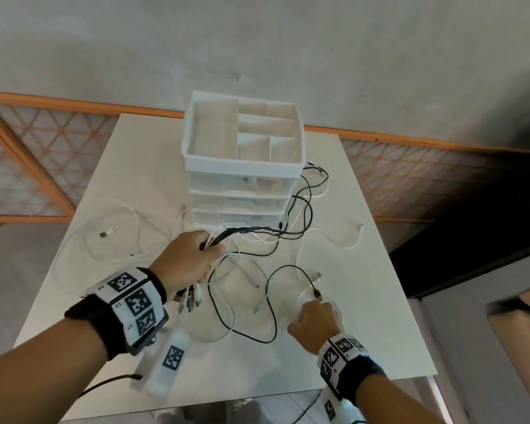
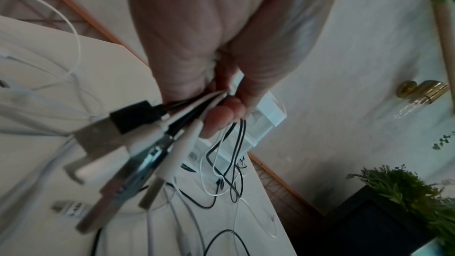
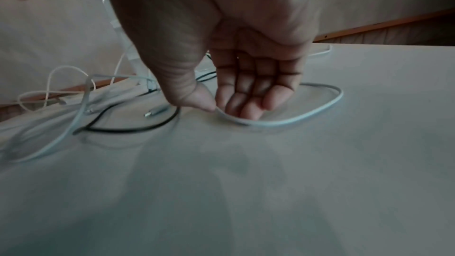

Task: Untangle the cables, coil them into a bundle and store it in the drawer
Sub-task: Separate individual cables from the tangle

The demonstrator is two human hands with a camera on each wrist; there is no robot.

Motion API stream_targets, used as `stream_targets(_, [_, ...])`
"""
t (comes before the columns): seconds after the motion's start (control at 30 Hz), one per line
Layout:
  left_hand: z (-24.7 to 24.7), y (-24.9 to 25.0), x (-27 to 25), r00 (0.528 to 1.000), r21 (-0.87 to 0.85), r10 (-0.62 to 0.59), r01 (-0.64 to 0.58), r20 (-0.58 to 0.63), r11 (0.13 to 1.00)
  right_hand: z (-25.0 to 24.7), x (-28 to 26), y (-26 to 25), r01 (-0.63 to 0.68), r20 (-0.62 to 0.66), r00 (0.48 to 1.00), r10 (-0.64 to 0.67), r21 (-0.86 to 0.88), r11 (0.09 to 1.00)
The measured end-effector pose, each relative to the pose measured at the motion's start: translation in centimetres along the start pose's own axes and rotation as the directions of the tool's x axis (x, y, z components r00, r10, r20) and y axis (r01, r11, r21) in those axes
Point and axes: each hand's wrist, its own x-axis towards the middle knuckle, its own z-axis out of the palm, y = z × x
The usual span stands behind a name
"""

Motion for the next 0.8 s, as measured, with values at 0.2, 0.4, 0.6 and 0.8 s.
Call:
stream_targets(0.2, [-0.6, 0.7, -0.2, 0.999, -0.112, -0.049, 0.047, -0.018, 0.993, -8.7, -0.2, -1.8, 0.273, -0.402, 0.909, -0.114, 0.366, 0.890])
stream_targets(0.4, [-1.2, 2.7, -0.5, 0.998, -0.429, 0.060, -0.054, 0.000, 0.902, -16.6, -3.2, -7.1, 0.542, -0.339, 0.839, -0.426, 0.435, 0.719])
stream_targets(0.6, [-1.2, 4.2, -1.1, 0.978, -0.524, 0.190, -0.118, 0.085, 0.843, -17.6, -4.4, -11.3, 0.633, -0.298, 0.773, -0.560, 0.427, 0.646])
stream_targets(0.8, [-1.9, 4.2, -1.8, 0.982, -0.403, 0.177, -0.136, 0.066, 0.905, -18.0, -3.5, -12.0, 0.664, -0.388, 0.747, -0.540, 0.478, 0.575])
